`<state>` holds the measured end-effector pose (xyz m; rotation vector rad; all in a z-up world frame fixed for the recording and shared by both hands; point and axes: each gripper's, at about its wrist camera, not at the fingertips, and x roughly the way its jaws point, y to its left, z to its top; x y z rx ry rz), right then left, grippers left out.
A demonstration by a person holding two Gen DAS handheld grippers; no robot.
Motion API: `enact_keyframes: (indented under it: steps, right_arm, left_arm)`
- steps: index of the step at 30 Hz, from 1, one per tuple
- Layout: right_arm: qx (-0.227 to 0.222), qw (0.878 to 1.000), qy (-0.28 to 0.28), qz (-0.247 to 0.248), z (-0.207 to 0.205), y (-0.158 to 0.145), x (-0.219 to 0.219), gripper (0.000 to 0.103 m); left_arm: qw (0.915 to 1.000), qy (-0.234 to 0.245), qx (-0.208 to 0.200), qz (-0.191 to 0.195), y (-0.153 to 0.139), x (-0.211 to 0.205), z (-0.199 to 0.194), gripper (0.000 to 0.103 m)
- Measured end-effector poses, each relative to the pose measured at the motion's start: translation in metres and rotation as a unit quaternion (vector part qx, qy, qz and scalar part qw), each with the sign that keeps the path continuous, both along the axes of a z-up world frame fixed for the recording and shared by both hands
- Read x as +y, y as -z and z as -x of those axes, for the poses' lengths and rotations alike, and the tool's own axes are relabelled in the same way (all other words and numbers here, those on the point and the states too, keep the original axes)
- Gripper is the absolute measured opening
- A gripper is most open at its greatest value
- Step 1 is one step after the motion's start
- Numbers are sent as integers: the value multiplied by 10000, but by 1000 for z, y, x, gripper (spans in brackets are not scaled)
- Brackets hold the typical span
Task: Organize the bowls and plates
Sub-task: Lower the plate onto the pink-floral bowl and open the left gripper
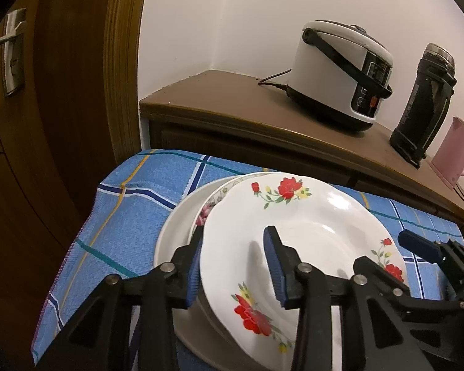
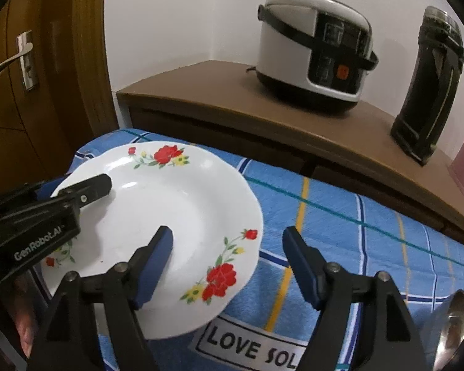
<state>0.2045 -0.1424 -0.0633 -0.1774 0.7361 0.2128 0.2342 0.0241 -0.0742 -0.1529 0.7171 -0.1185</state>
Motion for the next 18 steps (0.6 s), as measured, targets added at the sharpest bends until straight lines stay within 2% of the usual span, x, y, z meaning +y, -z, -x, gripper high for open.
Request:
enact_keyframes:
  steps: [4, 11, 13, 16, 18]
  right_arm:
    - [25, 10000, -23, -19, -5, 0, 1, 79]
    - [130, 9999, -107, 8, -7, 6, 0, 79]
    - [173, 9998, -93, 40, -8, 8, -3, 79]
    - [251, 9997, -8, 12, -11, 12, -10, 79]
    - [280, 9996, 12, 48, -12, 15, -11, 79]
  left_arm:
    - [9998, 63, -10, -203, 1, -8, 0, 50]
    - [9997, 191, 3, -136, 2, -7, 1, 57]
    - [9997, 237, 28, -28, 2, -5, 0, 59]
    - [9989, 298, 42, 351, 1, 4, 1, 61]
    - [9990, 290, 15, 327, 1, 2, 1, 61]
